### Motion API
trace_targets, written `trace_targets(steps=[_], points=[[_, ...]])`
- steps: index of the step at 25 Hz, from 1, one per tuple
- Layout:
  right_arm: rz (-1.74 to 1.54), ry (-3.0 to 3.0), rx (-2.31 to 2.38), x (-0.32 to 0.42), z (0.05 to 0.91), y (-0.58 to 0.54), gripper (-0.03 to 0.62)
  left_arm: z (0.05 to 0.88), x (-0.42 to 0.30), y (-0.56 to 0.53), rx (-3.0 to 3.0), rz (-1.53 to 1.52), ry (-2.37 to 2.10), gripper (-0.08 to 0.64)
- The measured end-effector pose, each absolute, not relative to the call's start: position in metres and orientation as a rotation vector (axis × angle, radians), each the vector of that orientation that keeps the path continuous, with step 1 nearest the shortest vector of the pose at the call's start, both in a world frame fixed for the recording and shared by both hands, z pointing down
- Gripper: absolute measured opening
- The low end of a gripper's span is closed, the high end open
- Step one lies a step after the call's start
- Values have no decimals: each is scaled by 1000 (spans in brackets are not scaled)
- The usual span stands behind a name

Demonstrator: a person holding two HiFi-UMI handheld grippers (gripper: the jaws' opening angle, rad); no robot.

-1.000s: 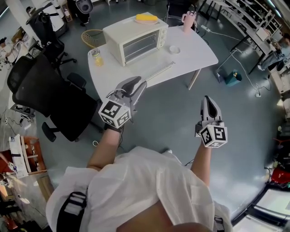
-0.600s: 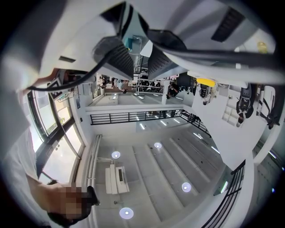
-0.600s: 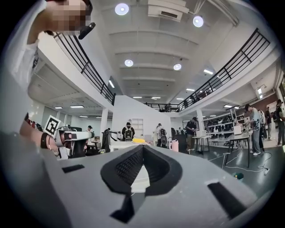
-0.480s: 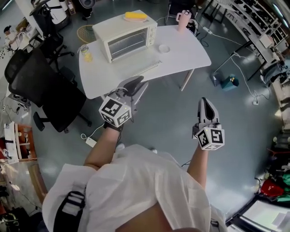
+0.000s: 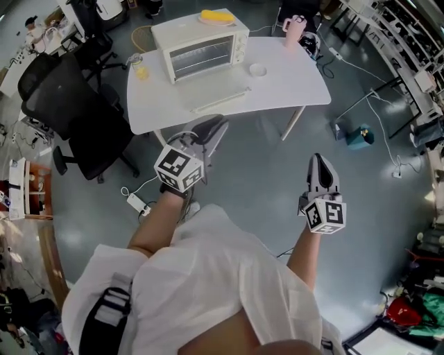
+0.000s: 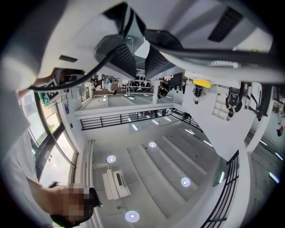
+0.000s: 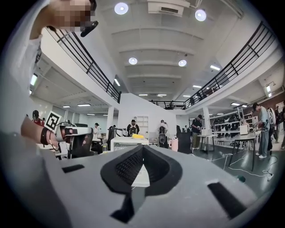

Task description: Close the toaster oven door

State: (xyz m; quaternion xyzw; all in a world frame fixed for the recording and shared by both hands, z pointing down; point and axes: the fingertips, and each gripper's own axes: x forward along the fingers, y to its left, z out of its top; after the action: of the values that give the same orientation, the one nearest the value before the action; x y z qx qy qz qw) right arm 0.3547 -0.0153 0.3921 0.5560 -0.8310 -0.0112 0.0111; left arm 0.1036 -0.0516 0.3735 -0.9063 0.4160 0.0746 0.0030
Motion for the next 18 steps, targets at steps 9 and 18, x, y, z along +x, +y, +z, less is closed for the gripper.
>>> trace_targets(steps=[9,18], points=[[-12,-2649,1653,352,404,-59,5,380,98,-83,-2795,233,1405,44],[0,-2684,1586,344,411,-140,5,393,84,-154,-2761,220,1499,41]])
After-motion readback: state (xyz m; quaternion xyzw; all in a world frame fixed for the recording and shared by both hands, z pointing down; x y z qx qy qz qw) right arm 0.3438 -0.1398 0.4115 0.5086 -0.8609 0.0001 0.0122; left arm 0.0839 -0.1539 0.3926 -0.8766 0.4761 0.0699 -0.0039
